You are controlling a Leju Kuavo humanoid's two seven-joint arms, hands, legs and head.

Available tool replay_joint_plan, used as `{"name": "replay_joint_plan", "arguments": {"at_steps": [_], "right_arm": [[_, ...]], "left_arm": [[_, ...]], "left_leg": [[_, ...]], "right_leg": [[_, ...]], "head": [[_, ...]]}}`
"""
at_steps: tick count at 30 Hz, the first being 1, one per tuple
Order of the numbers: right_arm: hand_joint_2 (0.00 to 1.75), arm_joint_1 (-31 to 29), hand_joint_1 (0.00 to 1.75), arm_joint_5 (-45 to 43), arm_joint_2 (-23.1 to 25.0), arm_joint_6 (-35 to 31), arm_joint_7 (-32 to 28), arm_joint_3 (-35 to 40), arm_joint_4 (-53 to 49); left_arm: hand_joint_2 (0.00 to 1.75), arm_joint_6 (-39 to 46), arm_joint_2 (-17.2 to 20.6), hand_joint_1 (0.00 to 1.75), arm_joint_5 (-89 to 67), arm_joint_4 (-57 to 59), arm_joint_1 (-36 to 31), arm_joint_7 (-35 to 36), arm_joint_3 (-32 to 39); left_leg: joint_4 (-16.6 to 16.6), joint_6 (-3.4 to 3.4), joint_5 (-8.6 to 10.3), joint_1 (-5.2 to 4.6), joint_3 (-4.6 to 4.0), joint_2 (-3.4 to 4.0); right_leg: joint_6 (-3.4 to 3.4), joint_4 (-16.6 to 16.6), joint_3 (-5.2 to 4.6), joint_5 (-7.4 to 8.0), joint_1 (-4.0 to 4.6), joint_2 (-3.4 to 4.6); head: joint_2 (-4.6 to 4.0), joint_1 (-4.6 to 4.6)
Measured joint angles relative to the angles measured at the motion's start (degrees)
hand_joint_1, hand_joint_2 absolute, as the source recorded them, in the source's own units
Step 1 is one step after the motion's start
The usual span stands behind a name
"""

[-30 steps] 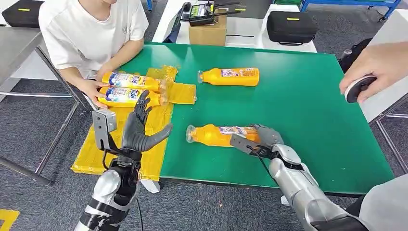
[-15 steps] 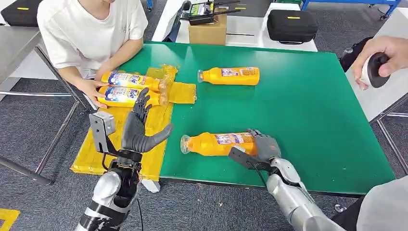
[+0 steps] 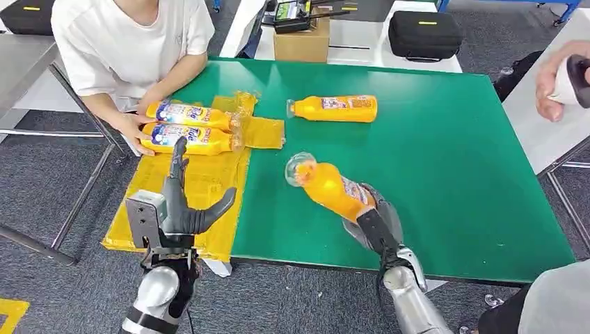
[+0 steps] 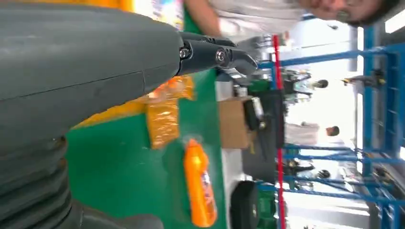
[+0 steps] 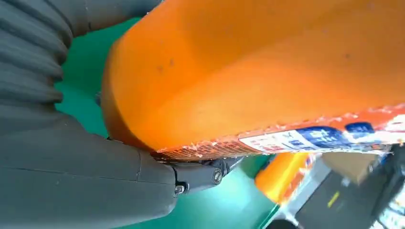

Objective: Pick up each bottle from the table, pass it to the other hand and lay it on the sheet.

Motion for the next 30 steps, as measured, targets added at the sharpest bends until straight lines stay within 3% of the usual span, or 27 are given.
{"name": "replay_joint_plan", "arguments": {"at_steps": [7, 15, 20, 30], "right_arm": [[1.75, 5.6, 1.75, -8.2, 2.0, 1.3, -2.3, -5.4, -11.0], [1.75, 8.1, 1.75, -9.4, 3.2, 1.5, -2.6, -6.8, -17.0], [1.75, 9.5, 1.75, -11.9, 3.7, 4.8, -2.3, -7.1, -19.5], [1.75, 12.7, 1.75, -2.9, 4.7, 8.7, -0.3, 2.3, -20.6]], "left_arm": [[1.75, -0.4, -0.1, 0.0, -0.9, -0.7, 5.9, -2.0, 1.5], [1.75, -2.0, -0.1, 0.0, -1.5, -1.8, 8.4, -2.0, 1.5], [1.75, -14.2, 0.7, 0.0, 0.2, -1.8, 10.2, 2.3, -0.3], [1.75, -22.5, 1.7, 0.0, 2.1, -1.7, 11.6, -0.6, -8.4]], "left_leg": [[0.0, 0.0, 0.0, 0.0, -0.11, -0.03], [0.0, 0.0, -0.01, 0.0, -0.12, 0.0], [0.0, 0.0, -0.01, 0.0, -0.12, -0.02], [0.0, -0.02, -0.03, 0.03, -0.18, -0.02]], "right_leg": [[0.0, 0.0, -0.11, -0.01, 0.0, -0.01], [-0.01, 0.0, -0.14, -0.02, 0.0, 0.0], [-0.01, 0.0, -0.13, -0.02, 0.0, -0.01], [-0.01, 0.0, -0.22, -0.05, 0.03, -0.01]], "head": [[0.0, 0.0], [0.0, 0.0], [0.0, 0.0], [-0.02, -0.02]]}}
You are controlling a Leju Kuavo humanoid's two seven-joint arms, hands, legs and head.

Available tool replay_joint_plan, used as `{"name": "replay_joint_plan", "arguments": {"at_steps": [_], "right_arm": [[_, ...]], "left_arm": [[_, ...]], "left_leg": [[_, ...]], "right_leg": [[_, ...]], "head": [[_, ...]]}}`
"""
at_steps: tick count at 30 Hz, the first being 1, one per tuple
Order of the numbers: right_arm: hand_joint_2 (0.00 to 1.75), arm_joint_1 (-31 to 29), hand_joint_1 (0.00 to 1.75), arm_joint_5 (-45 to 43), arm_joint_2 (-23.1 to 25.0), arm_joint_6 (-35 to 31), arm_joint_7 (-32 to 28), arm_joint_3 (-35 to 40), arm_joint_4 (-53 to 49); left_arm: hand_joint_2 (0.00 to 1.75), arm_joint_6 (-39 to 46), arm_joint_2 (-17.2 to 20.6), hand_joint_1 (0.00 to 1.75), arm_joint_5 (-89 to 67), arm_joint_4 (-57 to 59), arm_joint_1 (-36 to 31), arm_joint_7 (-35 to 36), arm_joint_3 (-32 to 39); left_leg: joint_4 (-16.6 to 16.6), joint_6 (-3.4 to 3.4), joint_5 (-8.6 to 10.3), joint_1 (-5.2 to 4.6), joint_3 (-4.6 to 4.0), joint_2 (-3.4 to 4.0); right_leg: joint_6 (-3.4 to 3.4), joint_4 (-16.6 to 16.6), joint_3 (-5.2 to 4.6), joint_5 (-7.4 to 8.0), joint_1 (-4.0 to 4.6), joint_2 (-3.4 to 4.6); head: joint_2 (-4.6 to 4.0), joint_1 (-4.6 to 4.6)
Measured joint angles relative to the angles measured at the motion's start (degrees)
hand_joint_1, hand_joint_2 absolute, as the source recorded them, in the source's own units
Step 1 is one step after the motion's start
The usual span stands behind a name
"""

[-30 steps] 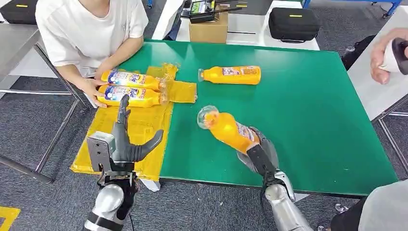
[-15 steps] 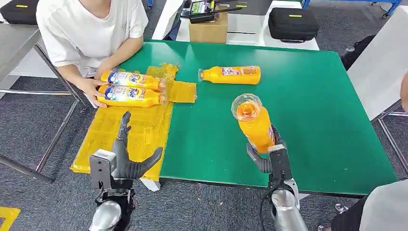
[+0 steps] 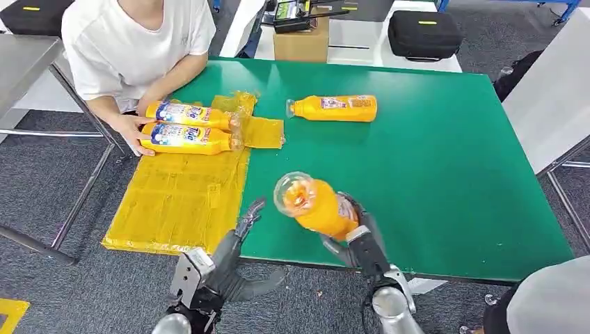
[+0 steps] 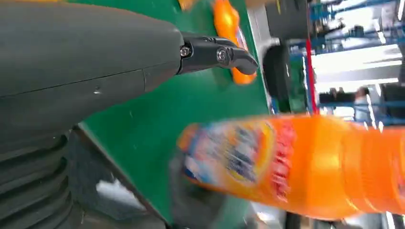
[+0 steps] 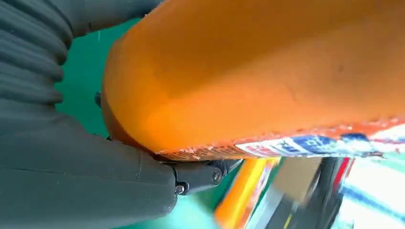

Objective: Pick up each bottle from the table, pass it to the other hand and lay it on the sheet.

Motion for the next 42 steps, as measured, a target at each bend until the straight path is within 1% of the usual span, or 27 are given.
{"name": "replay_joint_plan", "arguments": {"at_steps": [6, 14, 18, 20, 24, 26, 30, 34, 41, 42], "right_arm": [[1.75, 0.5, 1.75, -1.6, 1.5, 0.3, 1.2, 4.5, 0.8], [1.75, 0.5, 1.75, -1.0, 2.3, -1.2, 2.8, 6.8, 2.0], [1.75, 0.5, 1.75, 0.7, 2.3, -2.2, 4.2, 8.0, 2.5], [1.75, 0.4, 1.75, 1.1, 2.4, -3.0, 5.0, 9.0, 2.7], [1.75, -0.2, 1.75, -0.5, 2.8, -4.2, 6.2, 9.9, 3.6], [1.75, -1.0, 1.75, 0.2, 3.0, -5.4, 6.7, 10.7, 4.3], [1.75, -2.9, 1.75, 4.0, 3.6, -8.4, 8.1, 12.8, 6.1], [1.75, -4.0, 1.75, 5.2, 3.8, -9.7, 8.2, 13.8, 7.3], [1.75, -5.0, 1.75, 6.1, 3.9, -10.1, 8.5, 15.5, 9.0], [1.75, -5.2, 1.75, 6.3, 4.0, -10.6, 8.6, 15.7, 9.4]], "left_arm": [[1.75, -4.2, 0.0, 0.0, 5.4, 0.4, -0.7, 0.5, -2.0], [1.75, -4.4, 0.0, 0.0, 6.8, 1.1, -1.4, 1.2, -2.9], [1.75, -0.6, -0.4, 0.0, 7.1, 1.4, -1.9, 2.7, -3.2], [1.75, 1.0, -0.9, 0.0, 9.6, 1.6, -2.3, 4.6, -3.2], [1.75, 1.9, -1.2, 0.0, 15.3, 1.9, -2.7, 6.7, -3.8], [1.75, 2.8, -1.2, 0.0, 16.2, 1.9, -3.1, 7.0, -4.3], [1.75, 7.3, -1.5, 0.0, 16.2, 2.2, -3.9, 7.0, -4.7], [1.75, 8.5, -1.7, 0.0, 17.3, 2.3, -4.0, 6.8, -4.7], [1.75, 8.4, -1.8, 0.0, 21.1, 2.3, -4.2, 6.5, -4.8], [1.75, 8.4, -1.7, 0.51, 21.7, 2.3, -4.3, 6.6, -4.8]], "left_leg": [[0.0, -0.01, 0.01, 0.03, 0.0, 0.0], [0.0, 0.0, 0.01, 0.01, -0.01, -0.02], [0.0, 0.0, 0.01, 0.02, -0.01, -0.01], [0.0, 0.0, 0.01, 0.02, -0.01, -0.01], [0.0, 0.0, 0.02, 0.02, -0.01, -0.01], [0.0, 0.01, 0.02, 0.02, -0.01, -0.01], [0.0, 0.01, 0.03, 0.02, -0.01, -0.02], [0.0, 0.01, 0.03, 0.02, -0.01, 0.0], [0.0, 0.01, 0.02, 0.02, -0.02, 0.0], [0.0, 0.01, 0.02, 0.02, -0.02, -0.01]], "right_leg": [[-0.01, 0.0, 0.01, 0.0, 0.03, 0.0], [0.0, 0.0, 0.01, 0.0, 0.01, 0.0], [-0.01, 0.0, 0.01, 0.0, 0.02, 0.0], [-0.01, 0.0, 0.02, 0.0, 0.02, 0.0], [-0.01, 0.0, 0.02, 0.01, 0.02, 0.0], [-0.01, 0.0, 0.02, 0.01, 0.02, 0.0], [-0.01, 0.0, 0.02, 0.01, 0.02, -0.01], [-0.01, 0.0, 0.01, 0.02, 0.02, 0.0], [-0.01, 0.0, 0.0, 0.01, 0.02, 0.0], [-0.01, 0.0, 0.0, 0.01, 0.02, 0.0]], "head": [[0.02, 0.02], [0.02, 0.02], [0.02, 0.02], [0.02, 0.02], [0.02, 0.02], [0.02, 0.02], [0.02, 0.02], [0.02, 0.02], [0.02, 0.0], [0.02, 0.02]]}}
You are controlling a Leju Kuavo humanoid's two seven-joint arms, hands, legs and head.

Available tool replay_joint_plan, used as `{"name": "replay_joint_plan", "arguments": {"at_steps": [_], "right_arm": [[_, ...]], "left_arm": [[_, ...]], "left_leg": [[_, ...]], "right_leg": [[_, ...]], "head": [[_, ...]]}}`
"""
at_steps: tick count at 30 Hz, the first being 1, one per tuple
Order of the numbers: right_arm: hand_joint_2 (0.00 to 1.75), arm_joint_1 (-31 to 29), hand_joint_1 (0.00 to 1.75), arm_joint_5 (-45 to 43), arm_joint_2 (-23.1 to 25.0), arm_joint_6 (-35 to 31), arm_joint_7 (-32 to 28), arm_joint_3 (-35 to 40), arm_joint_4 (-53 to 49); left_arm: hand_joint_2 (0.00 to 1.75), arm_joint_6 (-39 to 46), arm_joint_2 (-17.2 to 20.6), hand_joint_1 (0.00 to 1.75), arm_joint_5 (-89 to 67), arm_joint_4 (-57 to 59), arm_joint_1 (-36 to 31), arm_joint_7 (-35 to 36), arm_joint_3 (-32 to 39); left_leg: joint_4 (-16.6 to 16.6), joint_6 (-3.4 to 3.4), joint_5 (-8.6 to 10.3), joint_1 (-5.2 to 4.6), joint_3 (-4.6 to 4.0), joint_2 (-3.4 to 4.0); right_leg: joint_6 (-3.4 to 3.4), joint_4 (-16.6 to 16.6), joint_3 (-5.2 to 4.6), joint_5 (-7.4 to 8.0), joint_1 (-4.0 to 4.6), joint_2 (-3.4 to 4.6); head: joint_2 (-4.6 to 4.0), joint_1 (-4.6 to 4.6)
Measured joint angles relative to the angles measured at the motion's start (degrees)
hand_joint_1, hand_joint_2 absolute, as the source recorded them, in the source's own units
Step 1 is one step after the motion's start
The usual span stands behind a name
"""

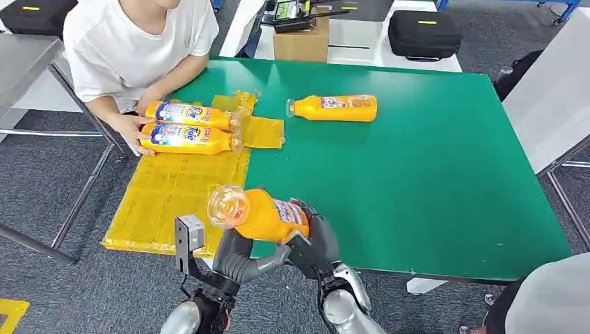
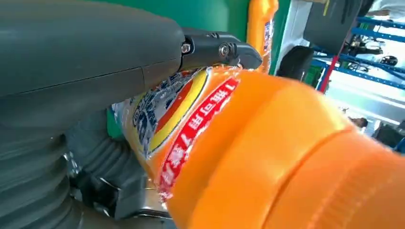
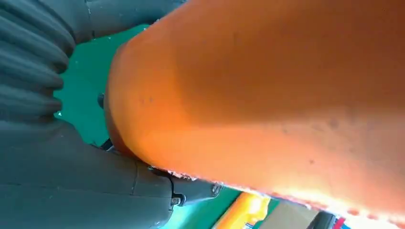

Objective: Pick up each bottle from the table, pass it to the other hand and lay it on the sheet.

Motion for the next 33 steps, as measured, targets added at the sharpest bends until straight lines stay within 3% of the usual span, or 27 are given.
{"name": "replay_joint_plan", "arguments": {"at_steps": [1, 2, 3, 27, 28, 29, 30, 33], "right_arm": [[1.75, -0.3, 1.75, 0.3, 0.0, -0.5, 0.0, 0.3, 0.4], [1.75, -0.6, 1.75, 0.6, 0.1, -0.8, 0.1, 0.5, 0.7], [1.75, -1.0, 1.75, 0.8, 0.2, -0.9, 0.1, 0.8, 1.2], [1.75, -3.8, 1.75, -5.4, 1.2, 3.5, -5.2, 6.1, 6.0], [1.75, -3.8, 0.4, -5.4, 1.2, 3.5, -5.3, 6.2, 6.1], [1.75, -3.9, 0.0, -5.4, 1.2, 3.5, -5.3, 6.3, 6.1], [0.0, -3.9, 0.0, -5.5, 1.2, 3.5, -5.4, 6.3, 6.1], [0.0, -3.8, 0.0, -5.7, 1.2, 3.1, -6.1, 6.8, 6.2]], "left_arm": [[1.75, 0.2, 0.0, 1.41, 0.5, 0.0, -0.1, 0.1, 0.0], [1.75, 0.4, 0.0, 1.68, 0.7, 0.0, -0.2, 0.1, 0.0], [1.75, 0.8, 0.0, 1.75, 1.4, 0.0, -0.4, 0.2, 0.0], [1.75, -2.1, 0.1, 1.75, 13.1, -1.3, -0.3, -2.4, 3.4], [1.75, -2.1, 0.1, 1.75, 13.1, -1.4, -0.2, -2.4, 3.4], [1.75, -2.1, 0.1, 1.75, 13.1, -1.5, -0.2, -2.4, 3.5], [1.75, -2.1, 0.1, 1.75, 13.1, -1.5, -0.2, -2.5, 3.5], [1.75, -2.1, 0.1, 1.75, 11.8, -1.6, -0.6, -2.9, 3.5]], "left_leg": [[0.0, 0.0, 0.0, 0.0, 0.0, -0.01], [0.0, 0.0, 0.0, 0.0, 0.0, 0.0], [0.0, 0.0, 0.01, 0.0, 0.0, 0.0], [0.0, 0.0, 0.02, 0.0, 0.01, 0.01], [0.0, 0.0, 0.02, 0.01, 0.01, 0.01], [0.0, 0.0, 0.02, 0.01, 0.01, 0.01], [0.0, 0.0, 0.02, 0.01, 0.01, 0.01], [0.0, 0.0, 0.02, 0.01, 0.0, 0.01]], "right_leg": [[0.0, 0.0, 0.0, 0.0, 0.0, 0.0], [0.0, 0.0, 0.0, 0.0, 0.0, 0.0], [0.0, 0.0, 0.01, 0.0, 0.0, 0.0], [-0.01, 0.0, -0.01, 0.01, 0.0, 0.0], [-0.01, 0.0, -0.01, 0.01, 0.0, 0.0], [-0.01, 0.0, -0.01, 0.01, 0.0, 0.0], [-0.01, 0.0, -0.01, 0.01, 0.0, 0.0], [0.0, 0.0, -0.01, 0.01, 0.0, 0.0]], "head": [[0.0, 0.02], [0.0, 0.0], [0.0, 0.0], [0.0, 0.0], [0.0, 0.0], [0.0, 0.0], [0.0, 0.0], [0.0, 0.0]]}}
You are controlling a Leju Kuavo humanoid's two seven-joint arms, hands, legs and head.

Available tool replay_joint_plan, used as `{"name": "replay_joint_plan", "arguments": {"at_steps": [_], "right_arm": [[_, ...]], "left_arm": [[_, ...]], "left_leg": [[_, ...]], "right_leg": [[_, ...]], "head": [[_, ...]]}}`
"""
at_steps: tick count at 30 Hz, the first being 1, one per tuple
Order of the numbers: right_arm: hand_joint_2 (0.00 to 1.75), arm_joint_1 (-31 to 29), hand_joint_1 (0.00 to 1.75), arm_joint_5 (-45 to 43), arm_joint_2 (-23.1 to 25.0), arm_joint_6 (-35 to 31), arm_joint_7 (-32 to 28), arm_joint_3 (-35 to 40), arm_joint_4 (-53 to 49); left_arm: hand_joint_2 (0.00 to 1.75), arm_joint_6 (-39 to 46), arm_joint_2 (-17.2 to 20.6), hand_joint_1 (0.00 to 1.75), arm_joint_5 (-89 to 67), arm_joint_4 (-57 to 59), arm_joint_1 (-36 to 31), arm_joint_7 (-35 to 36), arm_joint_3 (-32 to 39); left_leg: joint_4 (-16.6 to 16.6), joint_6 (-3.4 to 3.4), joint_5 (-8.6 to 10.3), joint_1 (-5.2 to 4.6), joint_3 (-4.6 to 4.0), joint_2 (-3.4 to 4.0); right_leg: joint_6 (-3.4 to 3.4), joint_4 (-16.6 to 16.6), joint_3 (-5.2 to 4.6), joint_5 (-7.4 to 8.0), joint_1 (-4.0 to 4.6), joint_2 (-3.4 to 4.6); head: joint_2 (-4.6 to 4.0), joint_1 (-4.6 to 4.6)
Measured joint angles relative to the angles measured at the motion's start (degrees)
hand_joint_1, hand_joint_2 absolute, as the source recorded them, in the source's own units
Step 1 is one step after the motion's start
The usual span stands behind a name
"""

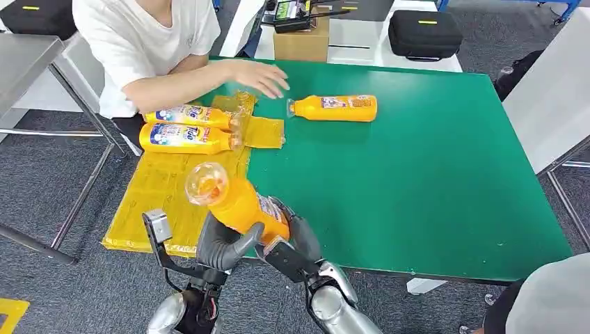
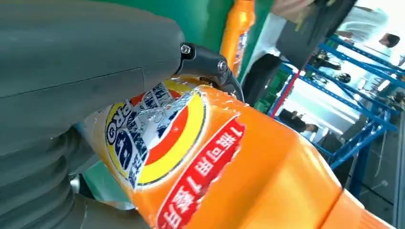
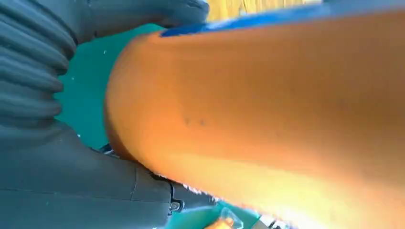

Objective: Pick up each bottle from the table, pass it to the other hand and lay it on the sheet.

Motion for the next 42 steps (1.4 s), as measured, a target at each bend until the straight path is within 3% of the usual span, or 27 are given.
{"name": "replay_joint_plan", "arguments": {"at_steps": [11, 30, 34, 38, 42], "right_arm": [[0.0, 2.7, 0.0, -1.9, -0.2, -14.7, -9.2, 0.2, -1.5], [0.0, 7.5, 0.0, -7.0, -0.6, -20.7, -12.2, -11.1, -5.1], [0.0, 9.2, 0.0, -6.8, -0.8, -20.9, -12.4, -14.6, -6.7], [0.0, 12.1, 0.0, -6.4, -1.1, -20.3, -12.5, -16.6, -10.2], [0.0, 14.5, 0.0, -6.0, -1.4, -19.6, -12.3, -17.3, -13.7]], "left_arm": [[1.75, 3.0, 0.6, 1.75, -10.8, -0.4, -2.8, -1.9, -2.4], [1.75, 0.7, 3.1, 1.75, -16.7, -1.7, -2.8, -1.6, 0.5], [1.75, 6.5, 3.3, 1.75, -29.2, -1.7, -3.1, -3.6, 0.6], [1.75, 17.5, 3.1, 1.75, -56.8, -0.8, -4.3, -0.5, 0.7], [1.75, 19.2, 2.6, 1.75, -61.2, 0.7, -4.4, 0.6, 1.0]], "left_leg": [[0.0, 0.0, 0.0, -0.01, 0.0, 0.0], [0.0, 0.0, -0.01, -0.01, 0.0, -0.01], [0.0, 0.0, -0.01, 0.0, 0.0, -0.01], [0.0, 0.0, -0.01, 0.0, 0.01, -0.03], [0.0, 0.0, -0.01, 0.0, 0.0, 0.01]], "right_leg": [[0.0, 0.0, 0.01, 0.0, 0.0, 0.0], [0.0, 0.0, 0.01, 0.0, -0.01, -0.01], [0.0, 0.0, -0.01, 0.0, 0.0, 0.0], [0.0, 0.0, 0.0, -0.01, 0.0, -0.02], [0.0, 0.0, -0.02, 0.0, 0.0, 0.0]], "head": [[0.0, 0.02], [0.0, 0.0], [0.0, 0.0], [0.0, 0.02], [0.0, 0.02]]}}
